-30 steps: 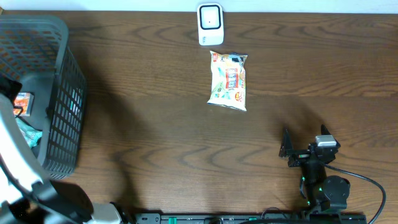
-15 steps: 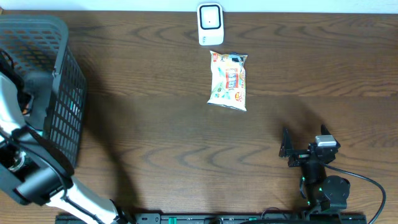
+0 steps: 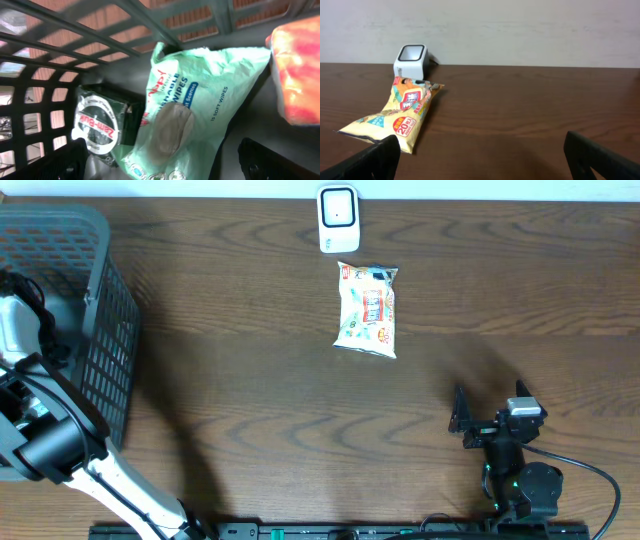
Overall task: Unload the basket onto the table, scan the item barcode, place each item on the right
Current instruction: 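Move the left gripper back over the grey basket, then lower the left gripper toward the green wet-wipe pack in the basket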
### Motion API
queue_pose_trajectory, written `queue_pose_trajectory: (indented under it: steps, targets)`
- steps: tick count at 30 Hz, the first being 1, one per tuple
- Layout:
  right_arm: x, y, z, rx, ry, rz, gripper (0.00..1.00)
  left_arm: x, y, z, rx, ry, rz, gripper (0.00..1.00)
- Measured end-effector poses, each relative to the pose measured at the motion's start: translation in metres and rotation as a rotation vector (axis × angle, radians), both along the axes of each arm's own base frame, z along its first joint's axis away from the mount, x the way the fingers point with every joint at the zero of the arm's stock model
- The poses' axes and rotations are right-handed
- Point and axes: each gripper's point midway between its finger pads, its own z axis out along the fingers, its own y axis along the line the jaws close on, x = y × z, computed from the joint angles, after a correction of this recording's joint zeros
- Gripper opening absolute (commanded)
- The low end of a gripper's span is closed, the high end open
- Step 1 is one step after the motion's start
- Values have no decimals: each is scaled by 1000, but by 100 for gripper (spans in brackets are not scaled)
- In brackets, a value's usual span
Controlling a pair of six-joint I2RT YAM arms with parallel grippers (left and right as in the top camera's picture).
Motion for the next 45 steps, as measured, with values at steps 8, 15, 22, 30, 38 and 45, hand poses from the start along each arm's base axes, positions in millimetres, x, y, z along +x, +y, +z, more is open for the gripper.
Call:
queue_pose_trajectory:
  steps: [8,15,22,30,38,45]
  targets:
    - [0,0,0,0,0,0,99,-1,-1,-17,-26,31,-4,84]
    - [0,0,0,0,0,0,99,-4,-4,-24,-34,37,-4,66]
    - [0,0,0,0,0,0,99,-4,-4,-27,-31,34,-4,45]
    - [0,0,0,0,0,0,99,-9,-4,-30,-17,54,-7,7]
    - [0,0,0,0,0,0,99,-5,-7,-17,-22,3,-4,7]
    - [0,0,0,0,0,0,99,11,-13,55,26,-236,-19,7]
